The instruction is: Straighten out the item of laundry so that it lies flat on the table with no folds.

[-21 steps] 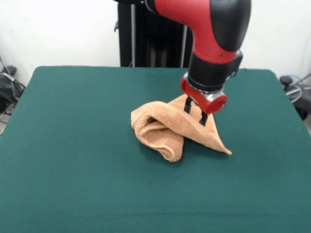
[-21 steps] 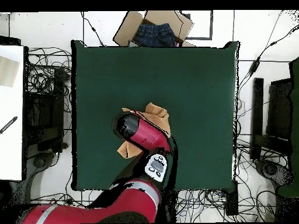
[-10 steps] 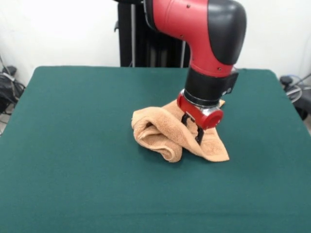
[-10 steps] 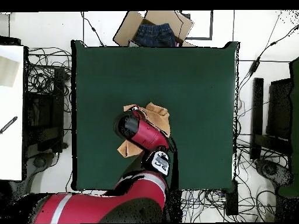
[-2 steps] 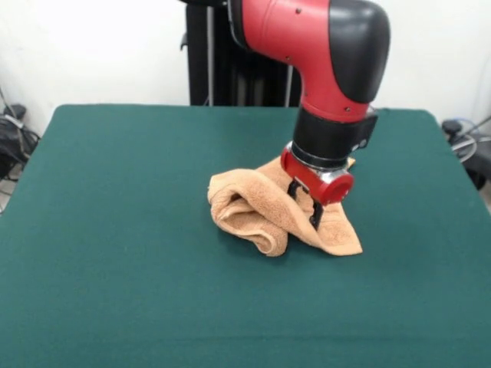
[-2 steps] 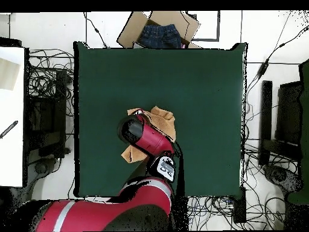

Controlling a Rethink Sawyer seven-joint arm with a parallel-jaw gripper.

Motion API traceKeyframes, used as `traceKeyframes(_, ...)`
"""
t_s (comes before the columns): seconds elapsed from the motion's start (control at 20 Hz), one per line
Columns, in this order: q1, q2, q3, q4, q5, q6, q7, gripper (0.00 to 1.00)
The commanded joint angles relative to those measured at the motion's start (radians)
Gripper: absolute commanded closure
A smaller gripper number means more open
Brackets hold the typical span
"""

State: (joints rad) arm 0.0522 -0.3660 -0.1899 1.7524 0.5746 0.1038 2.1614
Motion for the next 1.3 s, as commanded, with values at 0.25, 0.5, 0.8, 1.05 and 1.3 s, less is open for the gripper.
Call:
traceKeyframes(0.25, 0.047, -0.043, 0.051, 0.04, 0.041, 0.068, 0.225, 0.0)
traceKeyframes(0.5, 0.115, -0.086, -0.049, -0.012, 0.041, 0.199, 0.242, 0.0)
traceKeyframes(0.8, 0.116, -0.085, -0.081, -0.06, 0.022, 0.246, 0.215, 0.0)
traceKeyframes(1.05, 0.088, -0.08, -0.054, -0.061, 0.018, 0.221, 0.192, 0.0)
traceKeyframes(1.3, 0.031, -0.068, 0.013, -0.05, 0.015, 0.154, 0.162, 0.0)
